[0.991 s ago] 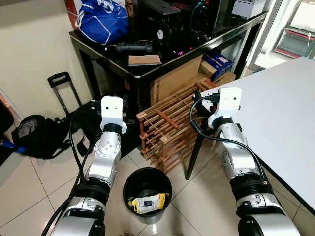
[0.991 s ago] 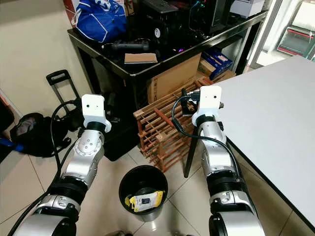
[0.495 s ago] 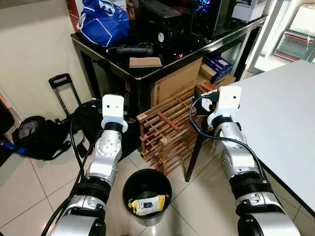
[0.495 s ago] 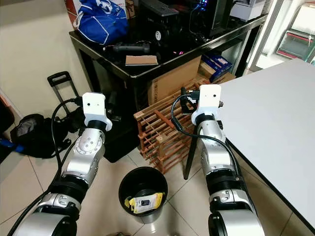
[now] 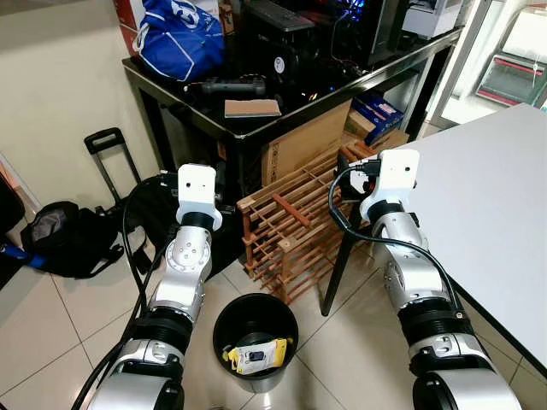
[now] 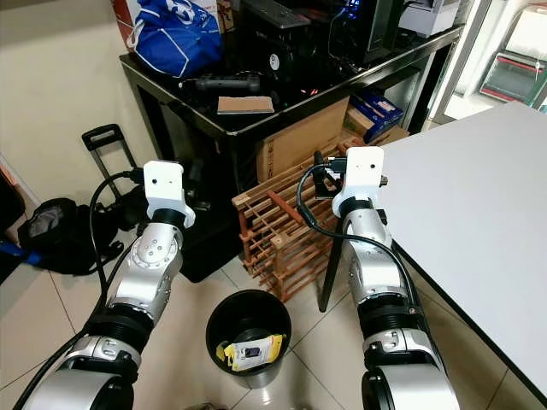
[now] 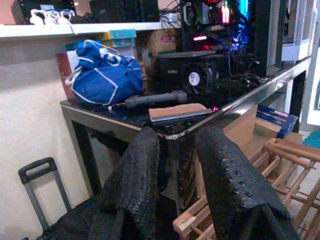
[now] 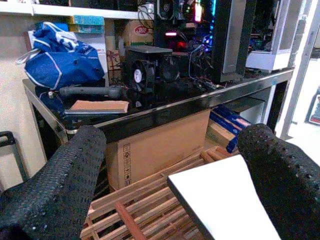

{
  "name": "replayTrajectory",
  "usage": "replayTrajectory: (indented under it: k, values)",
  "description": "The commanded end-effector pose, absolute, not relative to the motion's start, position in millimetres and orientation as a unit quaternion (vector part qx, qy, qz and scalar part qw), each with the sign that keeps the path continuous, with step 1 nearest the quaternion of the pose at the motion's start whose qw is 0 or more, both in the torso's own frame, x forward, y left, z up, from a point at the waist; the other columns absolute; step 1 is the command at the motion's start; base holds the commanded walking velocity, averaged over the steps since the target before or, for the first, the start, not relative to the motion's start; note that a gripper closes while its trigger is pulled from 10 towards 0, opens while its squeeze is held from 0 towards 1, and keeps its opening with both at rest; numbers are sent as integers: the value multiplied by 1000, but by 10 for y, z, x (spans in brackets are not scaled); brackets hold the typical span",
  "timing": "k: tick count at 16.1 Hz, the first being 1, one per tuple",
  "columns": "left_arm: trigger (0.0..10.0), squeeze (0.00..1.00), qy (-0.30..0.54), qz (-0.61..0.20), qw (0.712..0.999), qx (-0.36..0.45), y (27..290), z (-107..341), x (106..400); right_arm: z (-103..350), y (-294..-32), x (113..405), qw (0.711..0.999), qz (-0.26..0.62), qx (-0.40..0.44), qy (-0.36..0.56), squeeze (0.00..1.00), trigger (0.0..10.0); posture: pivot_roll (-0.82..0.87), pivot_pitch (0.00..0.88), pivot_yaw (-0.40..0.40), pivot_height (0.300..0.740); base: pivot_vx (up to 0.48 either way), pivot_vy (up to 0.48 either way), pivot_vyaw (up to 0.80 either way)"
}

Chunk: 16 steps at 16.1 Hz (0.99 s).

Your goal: Picking trash to rubbish bin

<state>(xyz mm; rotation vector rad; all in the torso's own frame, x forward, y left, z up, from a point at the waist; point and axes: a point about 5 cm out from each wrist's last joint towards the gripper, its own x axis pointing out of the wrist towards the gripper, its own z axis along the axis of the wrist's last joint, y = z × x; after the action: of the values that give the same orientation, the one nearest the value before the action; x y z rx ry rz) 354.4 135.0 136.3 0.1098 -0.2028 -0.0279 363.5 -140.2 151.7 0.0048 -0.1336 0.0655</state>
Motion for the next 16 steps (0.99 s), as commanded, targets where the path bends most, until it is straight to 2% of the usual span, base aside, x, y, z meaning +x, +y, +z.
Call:
replayTrajectory:
  k: [1, 16]
  values:
    - [10000, 0, -104, -25, 993, 54, 1312, 1386, 3558, 1538, -1401, 3643, 997, 32, 10, -73, 0, 10000, -43, 0, 45, 740, 0, 0, 0]
    - [10000, 0, -101, -17, 993, 50, 1335, 1359, 3544, 1542, -1417, 3646, 997, 32, 9, -70, 0, 10000, -42, 11, 39, 740, 0, 0, 0]
